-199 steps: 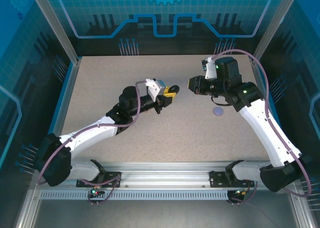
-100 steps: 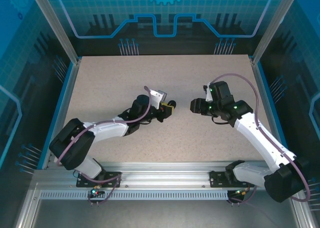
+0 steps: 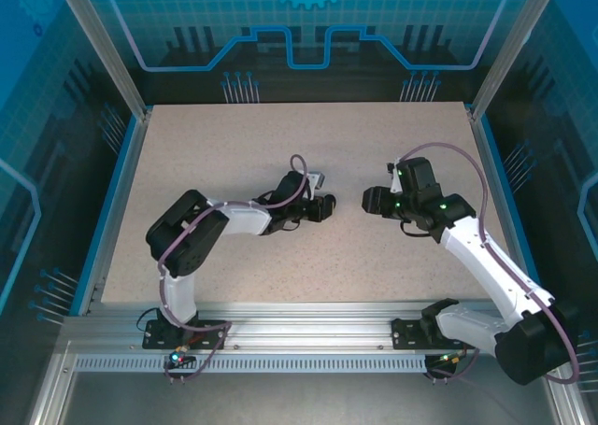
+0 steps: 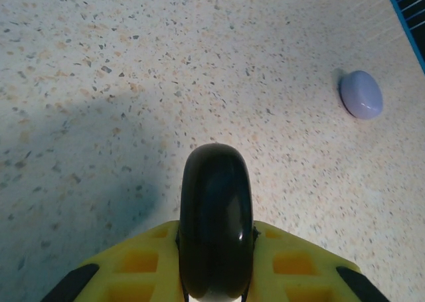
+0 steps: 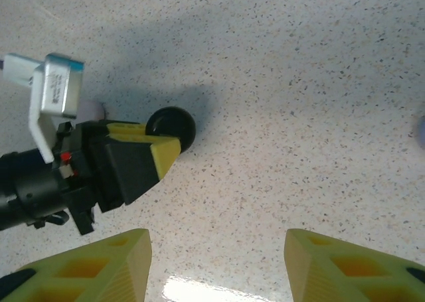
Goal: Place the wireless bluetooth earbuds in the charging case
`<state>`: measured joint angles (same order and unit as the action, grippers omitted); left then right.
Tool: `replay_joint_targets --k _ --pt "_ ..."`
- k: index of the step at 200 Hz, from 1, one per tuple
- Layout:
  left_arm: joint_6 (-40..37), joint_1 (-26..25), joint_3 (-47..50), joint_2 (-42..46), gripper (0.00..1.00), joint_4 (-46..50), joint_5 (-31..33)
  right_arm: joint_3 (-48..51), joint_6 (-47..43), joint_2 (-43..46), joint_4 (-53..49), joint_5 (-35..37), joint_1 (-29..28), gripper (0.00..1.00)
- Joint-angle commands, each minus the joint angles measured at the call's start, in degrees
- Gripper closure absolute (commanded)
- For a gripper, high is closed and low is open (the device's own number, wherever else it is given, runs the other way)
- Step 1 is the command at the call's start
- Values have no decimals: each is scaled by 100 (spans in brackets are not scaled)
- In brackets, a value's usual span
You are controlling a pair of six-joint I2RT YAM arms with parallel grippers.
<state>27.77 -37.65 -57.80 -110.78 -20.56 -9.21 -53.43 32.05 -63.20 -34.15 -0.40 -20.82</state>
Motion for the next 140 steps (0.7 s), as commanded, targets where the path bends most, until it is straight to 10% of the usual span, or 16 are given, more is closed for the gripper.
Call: replay_joint_targets --k 1,66,140 --pt "219 34 -527 -361 100 455 71 78 -102 124 102 14 121 44" --pt "394 221 -1084 -952 99 1111 209 96 -137 205 69 -38 235 44" --pt "180 454 -978 -720 60 1553 317 17 -164 264 -5 -131 306 42"
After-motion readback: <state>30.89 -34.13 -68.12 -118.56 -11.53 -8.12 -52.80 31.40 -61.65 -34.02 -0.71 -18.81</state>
